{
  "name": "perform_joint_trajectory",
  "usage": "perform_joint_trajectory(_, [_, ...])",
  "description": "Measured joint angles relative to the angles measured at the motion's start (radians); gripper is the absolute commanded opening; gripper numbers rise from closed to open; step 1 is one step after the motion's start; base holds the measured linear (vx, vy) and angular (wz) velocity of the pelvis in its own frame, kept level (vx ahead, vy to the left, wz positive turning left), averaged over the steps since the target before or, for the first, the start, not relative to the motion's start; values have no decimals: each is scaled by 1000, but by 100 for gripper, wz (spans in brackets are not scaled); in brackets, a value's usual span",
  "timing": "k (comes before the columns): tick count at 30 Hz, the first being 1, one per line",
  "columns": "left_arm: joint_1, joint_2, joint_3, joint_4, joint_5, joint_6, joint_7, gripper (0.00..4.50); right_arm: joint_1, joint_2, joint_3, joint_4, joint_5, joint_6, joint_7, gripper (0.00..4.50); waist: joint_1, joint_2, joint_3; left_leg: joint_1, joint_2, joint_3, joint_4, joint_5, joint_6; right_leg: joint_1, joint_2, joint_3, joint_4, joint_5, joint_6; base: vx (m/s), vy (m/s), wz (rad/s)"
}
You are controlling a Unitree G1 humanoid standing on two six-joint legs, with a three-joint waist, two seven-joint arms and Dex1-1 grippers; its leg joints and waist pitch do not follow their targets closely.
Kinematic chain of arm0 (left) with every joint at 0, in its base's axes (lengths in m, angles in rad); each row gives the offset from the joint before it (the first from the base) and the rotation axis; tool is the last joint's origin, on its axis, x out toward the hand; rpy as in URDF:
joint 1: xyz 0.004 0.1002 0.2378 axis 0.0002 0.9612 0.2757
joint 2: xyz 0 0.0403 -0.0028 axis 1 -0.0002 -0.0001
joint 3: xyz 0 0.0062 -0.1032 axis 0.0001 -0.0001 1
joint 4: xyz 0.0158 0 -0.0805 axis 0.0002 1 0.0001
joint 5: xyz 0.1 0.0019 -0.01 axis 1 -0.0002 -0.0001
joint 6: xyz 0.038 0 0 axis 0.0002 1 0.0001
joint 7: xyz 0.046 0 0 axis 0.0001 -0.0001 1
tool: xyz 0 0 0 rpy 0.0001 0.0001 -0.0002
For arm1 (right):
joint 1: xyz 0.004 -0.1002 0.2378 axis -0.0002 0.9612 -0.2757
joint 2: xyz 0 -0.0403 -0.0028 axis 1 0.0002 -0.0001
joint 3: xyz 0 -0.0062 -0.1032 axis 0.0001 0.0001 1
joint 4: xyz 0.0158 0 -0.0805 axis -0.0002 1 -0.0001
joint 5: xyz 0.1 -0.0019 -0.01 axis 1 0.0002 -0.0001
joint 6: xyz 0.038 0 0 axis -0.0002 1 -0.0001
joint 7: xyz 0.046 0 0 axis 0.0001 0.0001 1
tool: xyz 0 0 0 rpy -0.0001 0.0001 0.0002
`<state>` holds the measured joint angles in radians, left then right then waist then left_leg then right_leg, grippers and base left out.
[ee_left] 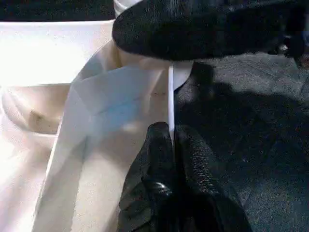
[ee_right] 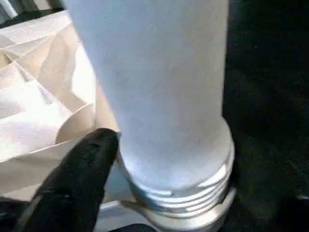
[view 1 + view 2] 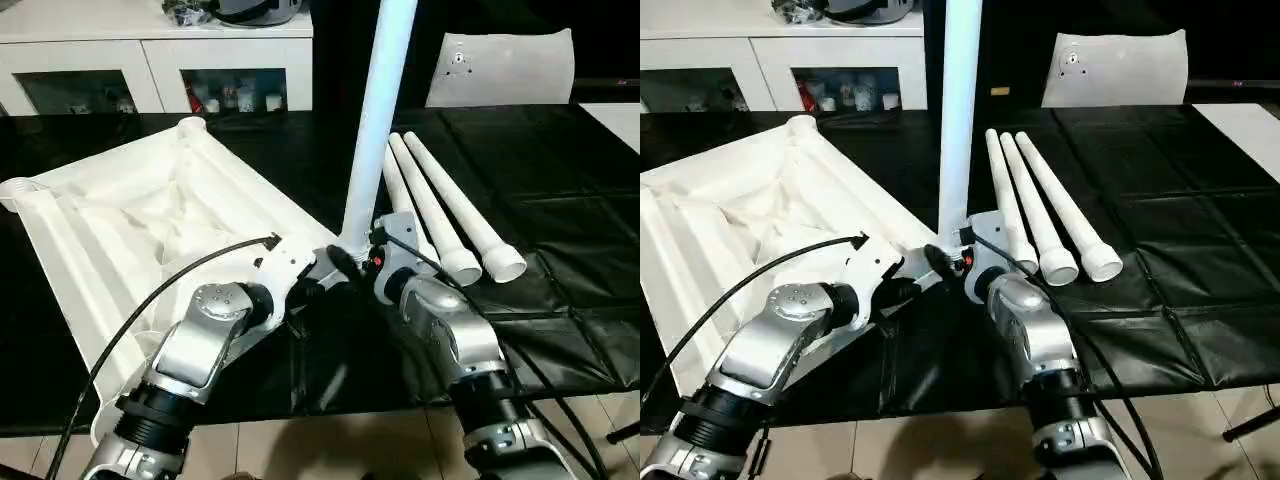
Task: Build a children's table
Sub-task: Rotate leg to tighten
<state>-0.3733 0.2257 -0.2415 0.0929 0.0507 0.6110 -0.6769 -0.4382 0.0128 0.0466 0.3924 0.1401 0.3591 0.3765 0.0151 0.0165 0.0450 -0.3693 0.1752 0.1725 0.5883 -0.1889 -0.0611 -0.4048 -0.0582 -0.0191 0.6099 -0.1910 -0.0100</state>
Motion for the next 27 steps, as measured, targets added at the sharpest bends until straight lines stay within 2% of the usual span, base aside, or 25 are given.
perform_joint_trajectory(5, [-17,78,-9,34,-25,-77,-99,0,50,-106,34,-81,38,8,154,448,14,1,2,-3,1,0,-1,0,0,-3,1,-1,0,0,0,0,0,0])
perform_joint_trajectory(9, [-19,163,-13,71,-45,-180,-225,0,61,-251,55,-134,53,4,337,448,33,3,3,-5,0,0,-1,0,0,-3,0,-1,-1,0,0,0,0,0])
perform_joint_trajectory(13, [-19,219,-27,91,-57,-251,-330,0,61,-317,72,-163,67,-2,475,448,45,4,3,-5,0,0,-1,0,1,-3,0,-1,-1,0,0,0,0,0])
perform_joint_trajectory(15, [-22,237,-41,106,-59,-297,-377,0,61,-347,97,-166,74,-13,540,448,51,4,4,-5,0,0,1,0,1,-3,-1,-2,0,0,0,0,0,0])
perform_joint_trajectory(18, [-29,288,-66,146,-83,-384,-494,0,61,-440,149,-176,78,-53,683,448,61,4,4,-3,0,0,1,0,1,-1,-1,-2,0,0,0,0,0,0])
perform_joint_trajectory(23, [-61,319,-114,183,-86,-473,-621,0,35,-465,220,-153,57,-123,828,448,73,4,4,-1,0,0,2,0,1,2,-1,-2,1,0,-1,0,0,0])
perform_joint_trajectory(27, [-85,319,-150,206,-76,-531,-669,0,6,-467,260,-127,43,-156,882,448,73,4,3,0,1,0,3,0,1,2,-1,-2,1,1,-1,0,0,0])
